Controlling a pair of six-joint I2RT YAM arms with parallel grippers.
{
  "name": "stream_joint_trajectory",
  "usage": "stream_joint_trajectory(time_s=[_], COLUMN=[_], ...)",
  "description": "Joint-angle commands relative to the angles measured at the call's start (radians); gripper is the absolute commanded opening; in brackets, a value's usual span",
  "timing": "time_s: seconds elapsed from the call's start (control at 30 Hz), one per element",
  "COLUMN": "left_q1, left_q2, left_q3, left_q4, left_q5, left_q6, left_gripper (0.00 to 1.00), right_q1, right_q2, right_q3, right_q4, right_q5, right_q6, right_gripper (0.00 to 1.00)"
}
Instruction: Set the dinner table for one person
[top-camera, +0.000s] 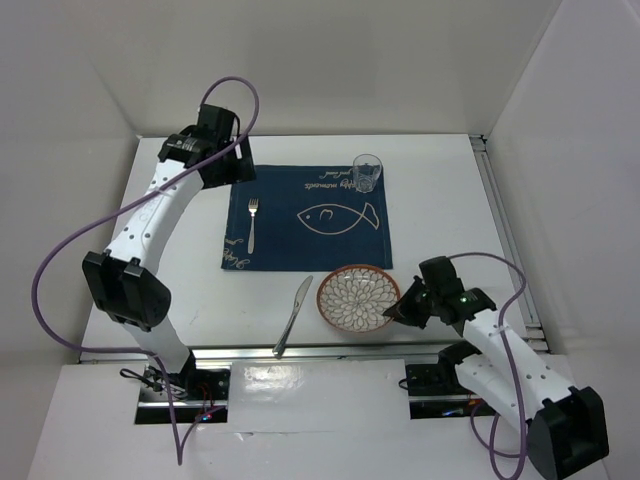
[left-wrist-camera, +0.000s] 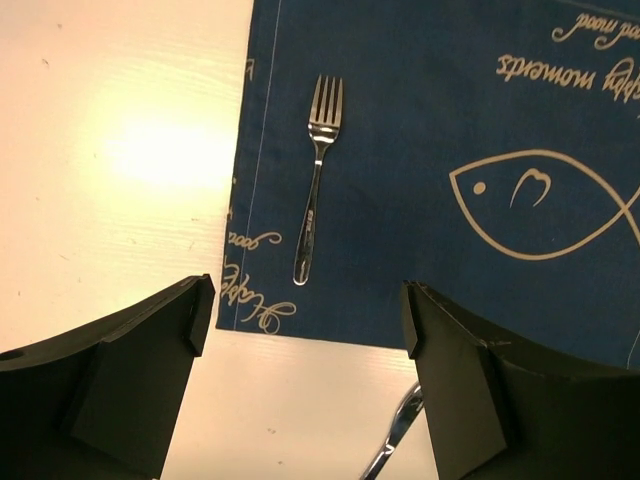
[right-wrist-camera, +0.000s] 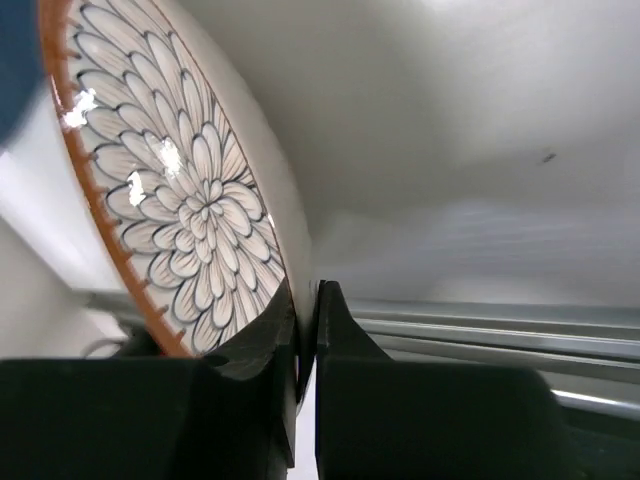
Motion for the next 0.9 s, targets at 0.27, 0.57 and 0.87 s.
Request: stream_joint_trajectory(time_s=[0.27,0.57,0.87], left_q1=[-0.032,-0.05,-0.07], left_q2=[-0.128,-0.341,-0.423], left_q3=[-0.077,-0.333,-0.464], left_q4=[-0.014,0.059,0.085], left_q5=[0.062,0.104,0.094], left_q6=[-0.033,-0.076,-0.103], left_gripper=[0.94,0.88,0.84], right_q1=[-0.001,0.008,0.018], right_q2=[-0.024,0.324,0.735], right_q3=[0.381,0.565,0.735], right_q4=[-0.129,0.176,0.471], right_q5=[0.102,0.017,0.002], right_q6=[-0.127,-0.199,-0.17], right_gripper=[0.0,0.0,0.0])
